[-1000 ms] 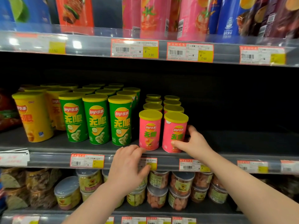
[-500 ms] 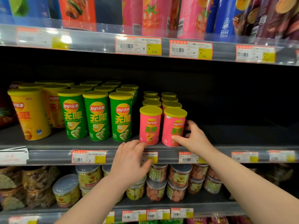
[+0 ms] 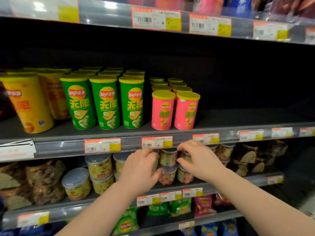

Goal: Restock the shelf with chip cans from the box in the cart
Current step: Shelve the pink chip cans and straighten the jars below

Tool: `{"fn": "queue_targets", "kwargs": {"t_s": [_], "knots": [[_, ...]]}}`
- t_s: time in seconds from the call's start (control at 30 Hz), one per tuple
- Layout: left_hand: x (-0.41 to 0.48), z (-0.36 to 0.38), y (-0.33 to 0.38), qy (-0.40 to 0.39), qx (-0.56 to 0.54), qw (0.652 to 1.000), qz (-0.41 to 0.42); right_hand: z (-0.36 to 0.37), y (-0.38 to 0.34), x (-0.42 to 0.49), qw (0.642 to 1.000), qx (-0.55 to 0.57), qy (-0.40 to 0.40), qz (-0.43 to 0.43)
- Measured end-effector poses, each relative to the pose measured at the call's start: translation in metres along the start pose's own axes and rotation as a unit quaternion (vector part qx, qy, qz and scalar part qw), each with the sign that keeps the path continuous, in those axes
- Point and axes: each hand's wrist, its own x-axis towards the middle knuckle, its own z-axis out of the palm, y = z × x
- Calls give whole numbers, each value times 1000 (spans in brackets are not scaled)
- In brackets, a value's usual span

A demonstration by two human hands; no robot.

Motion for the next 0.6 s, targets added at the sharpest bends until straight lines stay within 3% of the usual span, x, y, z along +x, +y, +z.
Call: {"fn": "queue_targets", "kwargs": {"t_s": [0.37, 0.6], "knots": [[-51, 31, -18, -172, 23, 984, -41, 69, -38, -37, 986, -49, -155, 33], [-94, 39, -24, -200, 3, 975, -98, 97, -62, -48, 974, -61, -220, -2]]}}
